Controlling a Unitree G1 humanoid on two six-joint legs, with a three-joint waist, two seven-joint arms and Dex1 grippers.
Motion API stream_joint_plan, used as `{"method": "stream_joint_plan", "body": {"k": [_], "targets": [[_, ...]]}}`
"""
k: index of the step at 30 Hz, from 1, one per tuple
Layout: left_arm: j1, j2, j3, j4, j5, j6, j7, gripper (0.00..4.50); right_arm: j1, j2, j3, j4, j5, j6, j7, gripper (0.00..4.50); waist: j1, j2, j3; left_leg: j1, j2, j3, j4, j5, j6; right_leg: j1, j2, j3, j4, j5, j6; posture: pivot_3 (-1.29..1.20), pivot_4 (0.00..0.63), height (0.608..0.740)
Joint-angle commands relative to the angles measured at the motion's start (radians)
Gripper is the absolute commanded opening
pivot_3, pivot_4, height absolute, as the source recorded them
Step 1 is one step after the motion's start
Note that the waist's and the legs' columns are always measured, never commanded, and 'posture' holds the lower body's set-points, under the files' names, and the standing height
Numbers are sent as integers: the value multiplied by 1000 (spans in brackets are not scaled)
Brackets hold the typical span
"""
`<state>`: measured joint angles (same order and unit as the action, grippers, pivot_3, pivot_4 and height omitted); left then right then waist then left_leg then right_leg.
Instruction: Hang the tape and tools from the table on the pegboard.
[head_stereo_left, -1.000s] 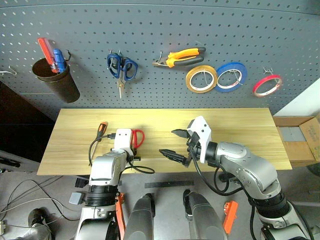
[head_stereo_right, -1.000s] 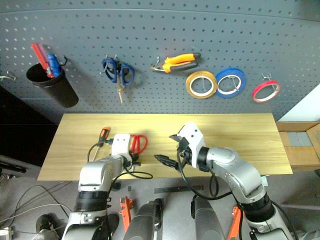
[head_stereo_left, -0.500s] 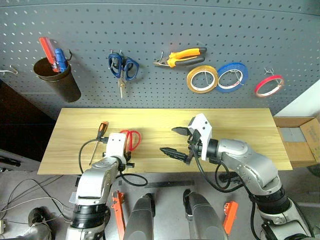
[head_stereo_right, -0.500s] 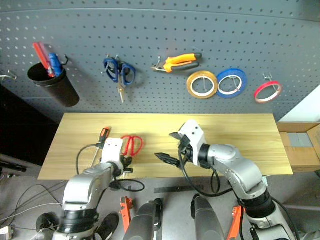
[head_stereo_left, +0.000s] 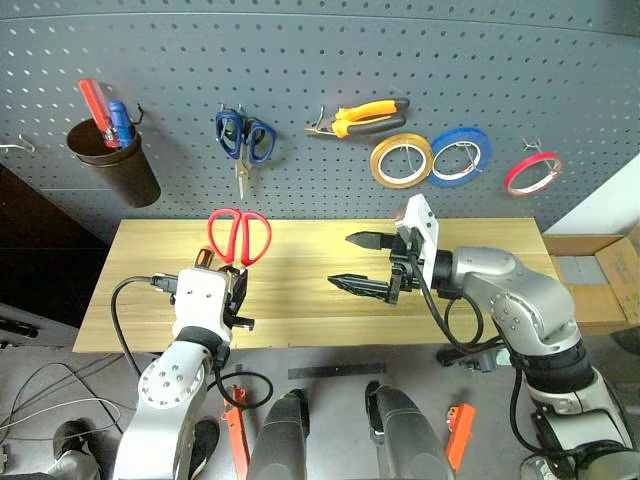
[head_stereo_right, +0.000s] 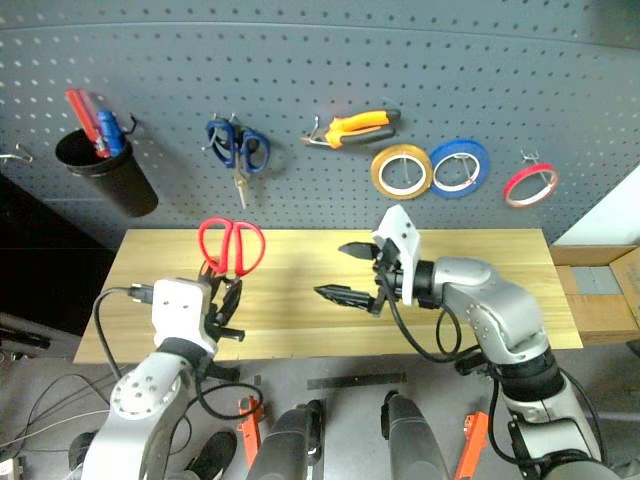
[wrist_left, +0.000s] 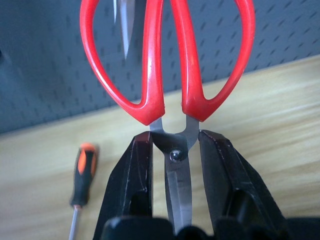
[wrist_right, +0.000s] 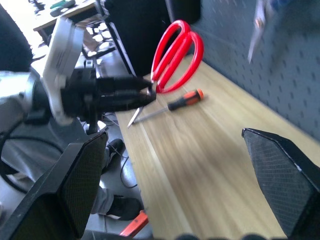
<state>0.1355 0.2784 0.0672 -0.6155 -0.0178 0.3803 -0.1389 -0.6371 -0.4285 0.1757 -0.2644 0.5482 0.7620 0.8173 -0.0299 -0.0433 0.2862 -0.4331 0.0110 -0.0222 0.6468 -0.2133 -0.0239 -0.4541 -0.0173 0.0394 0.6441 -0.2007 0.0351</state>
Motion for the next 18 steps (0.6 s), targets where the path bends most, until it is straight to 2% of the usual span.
{"method": "stream_joint_plan", "body": {"k": [1, 5, 6, 12, 15, 18], "targets": [[-84, -10, 11, 4, 37, -122, 34, 990, -53, 21, -43, 48, 13, -68, 38, 4500, 5, -1, -18, 0, 0, -1, 0, 0, 0, 1, 0, -1, 0, 0, 0, 10, 132, 740], [-169, -12, 35, 76, 54, -174, 54, 990, -91, 76, -80, 146, -10, -156, 6, 4500, 3, -3, -57, 1, -1, 0, 1, 1, 0, 4, 1, 0, -1, 3, -2, 17, 106, 740], [-192, -9, 39, 95, 52, -182, 54, 990, -97, 86, -83, 167, -17, -174, 3, 4500, 3, -3, -66, 2, -1, 1, 1, 1, 0, 5, 0, 0, -2, 3, -1, 20, 78, 740], [-323, -8, 57, 203, 23, -189, 41, 990, -137, 131, -121, 208, -21, -225, -21, 4500, 1, -5, -113, 4, -2, 3, 1, 1, 0, 6, 2, 1, -1, 5, -1, 6, 39, 740], [-364, -12, 53, 255, 1, -173, 20, 990, -149, 139, -124, 216, -26, -239, -37, 4500, -1, -5, -128, 15, -3, 5, 0, 1, 0, 15, 3, 2, -2, 3, 2, 1, 34, 740], [-421, -24, 54, 326, -22, -183, 13, 990, -151, 144, -125, 203, -21, -239, -43, 4500, -2, -4, -147, 18, -2, 5, 0, 1, 0, 18, 6, 2, -1, 3, 2, -11, 23, 740]]}}
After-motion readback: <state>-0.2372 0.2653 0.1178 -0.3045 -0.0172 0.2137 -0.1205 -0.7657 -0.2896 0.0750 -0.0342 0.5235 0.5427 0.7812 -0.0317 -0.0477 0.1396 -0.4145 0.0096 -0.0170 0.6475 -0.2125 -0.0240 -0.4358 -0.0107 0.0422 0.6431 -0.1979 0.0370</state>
